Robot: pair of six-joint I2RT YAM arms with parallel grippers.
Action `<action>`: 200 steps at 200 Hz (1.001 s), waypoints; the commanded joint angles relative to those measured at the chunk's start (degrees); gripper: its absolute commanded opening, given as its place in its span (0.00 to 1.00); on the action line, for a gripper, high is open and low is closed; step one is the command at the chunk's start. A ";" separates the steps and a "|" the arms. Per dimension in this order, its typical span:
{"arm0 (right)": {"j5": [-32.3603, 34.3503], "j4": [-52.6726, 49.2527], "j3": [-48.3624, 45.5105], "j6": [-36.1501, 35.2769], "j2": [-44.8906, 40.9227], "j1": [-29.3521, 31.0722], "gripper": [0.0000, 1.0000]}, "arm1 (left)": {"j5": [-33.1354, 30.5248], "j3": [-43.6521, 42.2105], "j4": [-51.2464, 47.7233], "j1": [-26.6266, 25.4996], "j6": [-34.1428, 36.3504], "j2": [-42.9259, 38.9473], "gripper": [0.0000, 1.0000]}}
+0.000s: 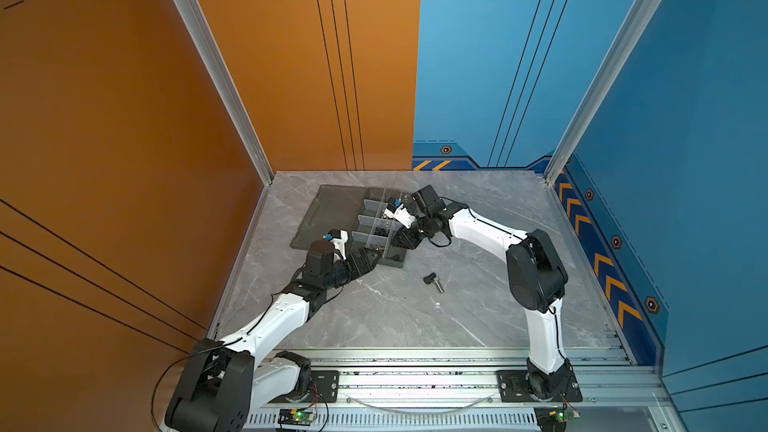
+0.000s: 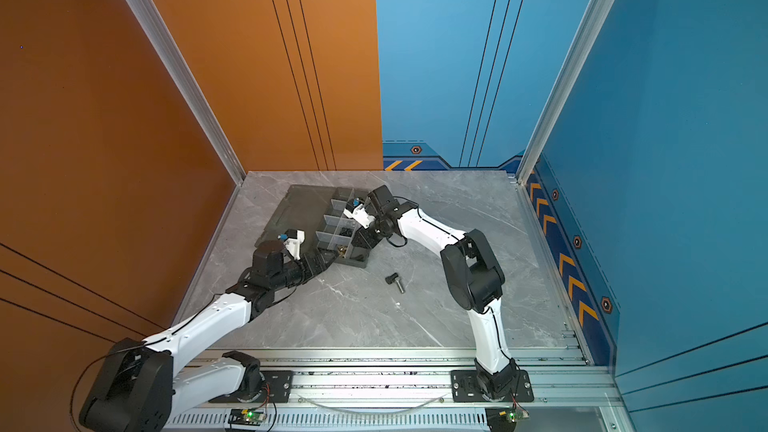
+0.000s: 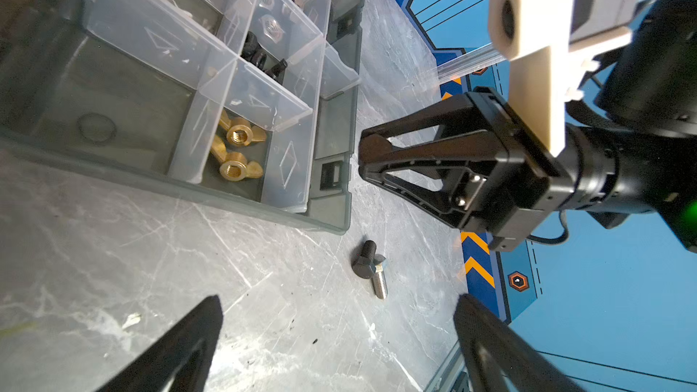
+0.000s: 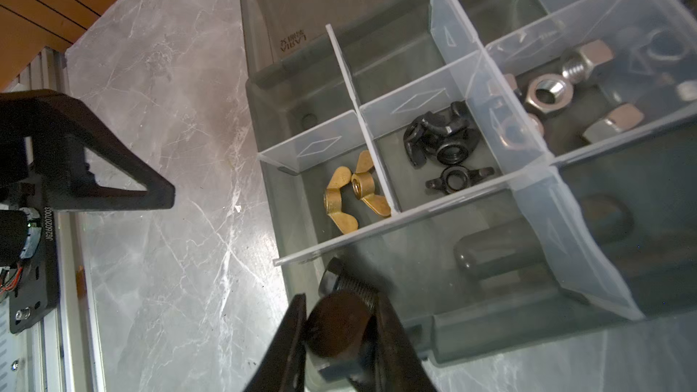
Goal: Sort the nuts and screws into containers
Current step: 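Carry the black bolt with the right gripper over the compartment and open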
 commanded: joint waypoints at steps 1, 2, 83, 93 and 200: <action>-1.50 1.94 2.40 1.83 0.86 0.30 0.00 | 1.22 -0.81 0.31 0.45 -0.16 -0.54 0.98; -1.48 1.94 2.40 1.84 1.04 0.35 0.01 | 1.25 -0.81 0.36 0.40 -0.16 -0.56 0.98; 2.90 -1.37 2.92 0.37 3.52 1.49 0.13 | 1.27 -0.89 0.51 0.45 -0.27 -0.41 0.98; 3.65 -1.93 3.02 -0.30 3.35 1.76 0.15 | 1.27 -0.84 0.51 0.40 -0.28 -0.50 0.98; 6.78 -1.52 -3.54 -2.99 -9.40 1.98 0.48 | 0.84 -0.82 -0.25 0.36 -0.53 -1.71 0.98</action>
